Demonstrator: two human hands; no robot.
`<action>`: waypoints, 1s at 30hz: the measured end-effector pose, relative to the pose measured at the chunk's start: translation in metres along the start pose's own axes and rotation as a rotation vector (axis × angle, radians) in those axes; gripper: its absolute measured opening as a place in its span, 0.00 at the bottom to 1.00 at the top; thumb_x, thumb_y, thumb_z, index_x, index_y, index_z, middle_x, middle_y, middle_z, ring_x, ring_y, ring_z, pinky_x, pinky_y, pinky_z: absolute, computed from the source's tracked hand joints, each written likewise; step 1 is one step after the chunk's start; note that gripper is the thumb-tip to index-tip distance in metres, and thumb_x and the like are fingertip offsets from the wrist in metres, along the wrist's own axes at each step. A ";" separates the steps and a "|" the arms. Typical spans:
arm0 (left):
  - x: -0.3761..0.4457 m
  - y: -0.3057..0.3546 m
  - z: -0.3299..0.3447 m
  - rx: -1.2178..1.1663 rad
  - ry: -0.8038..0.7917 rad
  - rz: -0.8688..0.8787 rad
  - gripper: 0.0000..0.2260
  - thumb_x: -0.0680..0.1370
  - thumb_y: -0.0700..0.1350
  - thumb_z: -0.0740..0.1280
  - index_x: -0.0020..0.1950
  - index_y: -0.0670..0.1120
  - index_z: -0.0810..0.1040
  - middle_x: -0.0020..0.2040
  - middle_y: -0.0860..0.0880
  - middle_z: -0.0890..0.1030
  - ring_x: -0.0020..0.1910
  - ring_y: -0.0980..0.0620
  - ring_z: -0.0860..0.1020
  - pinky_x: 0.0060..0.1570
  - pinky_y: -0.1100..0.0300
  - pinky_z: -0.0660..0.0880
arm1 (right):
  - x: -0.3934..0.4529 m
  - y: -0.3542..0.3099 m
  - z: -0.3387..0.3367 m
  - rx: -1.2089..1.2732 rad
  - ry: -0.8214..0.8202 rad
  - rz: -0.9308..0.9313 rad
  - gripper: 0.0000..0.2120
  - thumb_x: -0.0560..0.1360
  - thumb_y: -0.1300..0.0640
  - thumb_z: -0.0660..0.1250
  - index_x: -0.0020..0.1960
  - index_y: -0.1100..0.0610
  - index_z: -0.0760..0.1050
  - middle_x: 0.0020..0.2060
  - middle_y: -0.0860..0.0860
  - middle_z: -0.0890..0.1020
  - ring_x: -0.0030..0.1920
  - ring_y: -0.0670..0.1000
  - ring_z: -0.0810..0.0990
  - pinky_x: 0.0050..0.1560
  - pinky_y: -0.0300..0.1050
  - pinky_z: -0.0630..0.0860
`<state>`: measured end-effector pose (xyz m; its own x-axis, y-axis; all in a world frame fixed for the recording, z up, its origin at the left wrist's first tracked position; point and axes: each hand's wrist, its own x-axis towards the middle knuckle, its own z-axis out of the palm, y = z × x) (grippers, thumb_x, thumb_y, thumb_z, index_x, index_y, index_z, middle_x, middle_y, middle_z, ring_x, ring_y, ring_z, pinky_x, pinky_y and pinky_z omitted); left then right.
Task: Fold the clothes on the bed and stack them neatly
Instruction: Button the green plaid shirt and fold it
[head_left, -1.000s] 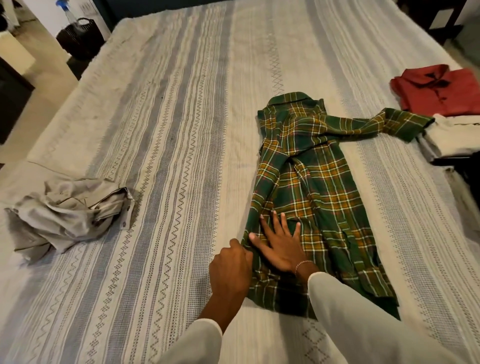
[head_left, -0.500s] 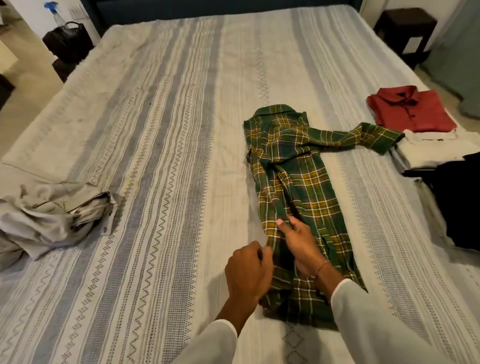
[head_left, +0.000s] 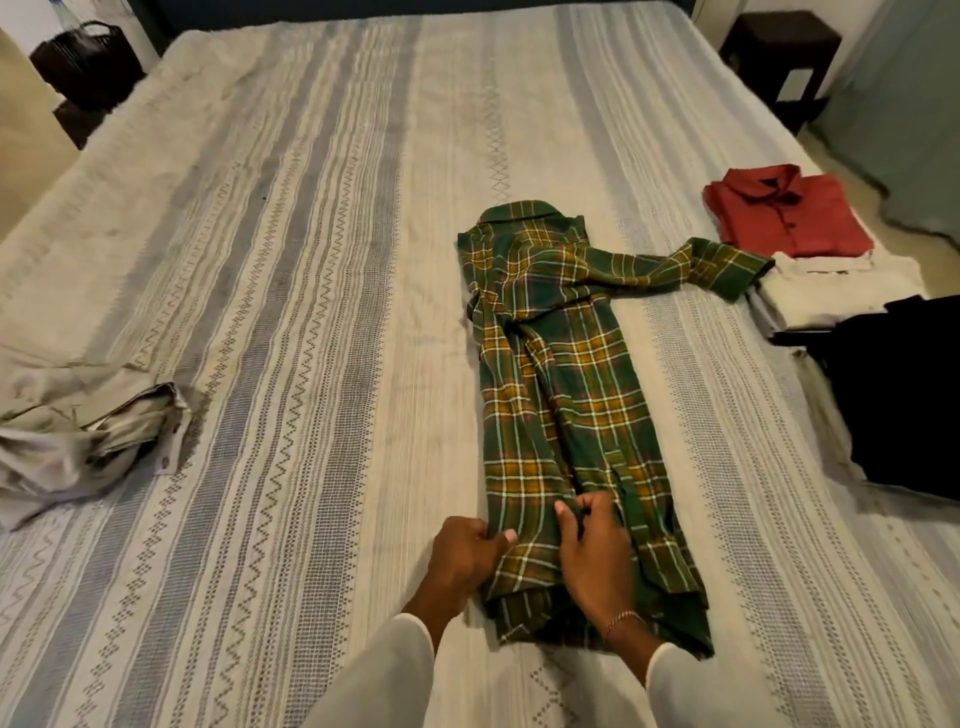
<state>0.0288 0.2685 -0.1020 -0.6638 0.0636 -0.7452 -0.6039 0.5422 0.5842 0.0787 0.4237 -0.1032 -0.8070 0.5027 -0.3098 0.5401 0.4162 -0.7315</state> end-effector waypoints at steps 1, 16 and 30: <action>0.000 -0.002 -0.005 0.022 -0.009 -0.007 0.15 0.77 0.55 0.73 0.51 0.43 0.82 0.41 0.50 0.85 0.40 0.52 0.83 0.43 0.56 0.82 | -0.002 0.003 0.001 -0.100 -0.066 0.015 0.08 0.82 0.46 0.63 0.53 0.50 0.71 0.44 0.49 0.81 0.45 0.51 0.81 0.37 0.37 0.70; 0.024 -0.023 -0.038 -0.138 -0.258 -0.245 0.25 0.73 0.63 0.73 0.48 0.39 0.83 0.36 0.45 0.85 0.32 0.49 0.83 0.34 0.57 0.80 | 0.169 -0.110 0.025 0.120 -0.218 0.067 0.10 0.80 0.59 0.68 0.61 0.58 0.80 0.46 0.52 0.85 0.37 0.47 0.84 0.37 0.41 0.82; 0.029 -0.001 -0.047 0.104 -0.265 -0.242 0.35 0.70 0.74 0.67 0.40 0.40 0.82 0.33 0.44 0.85 0.32 0.48 0.84 0.37 0.56 0.81 | 0.197 -0.117 0.034 0.035 -0.451 0.228 0.23 0.71 0.45 0.77 0.57 0.58 0.77 0.57 0.55 0.80 0.54 0.56 0.80 0.52 0.48 0.78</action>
<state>-0.0106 0.2302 -0.1089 -0.3618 0.1299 -0.9232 -0.6724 0.6495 0.3549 -0.1521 0.4485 -0.0993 -0.6966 0.1973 -0.6898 0.7124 0.3041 -0.6324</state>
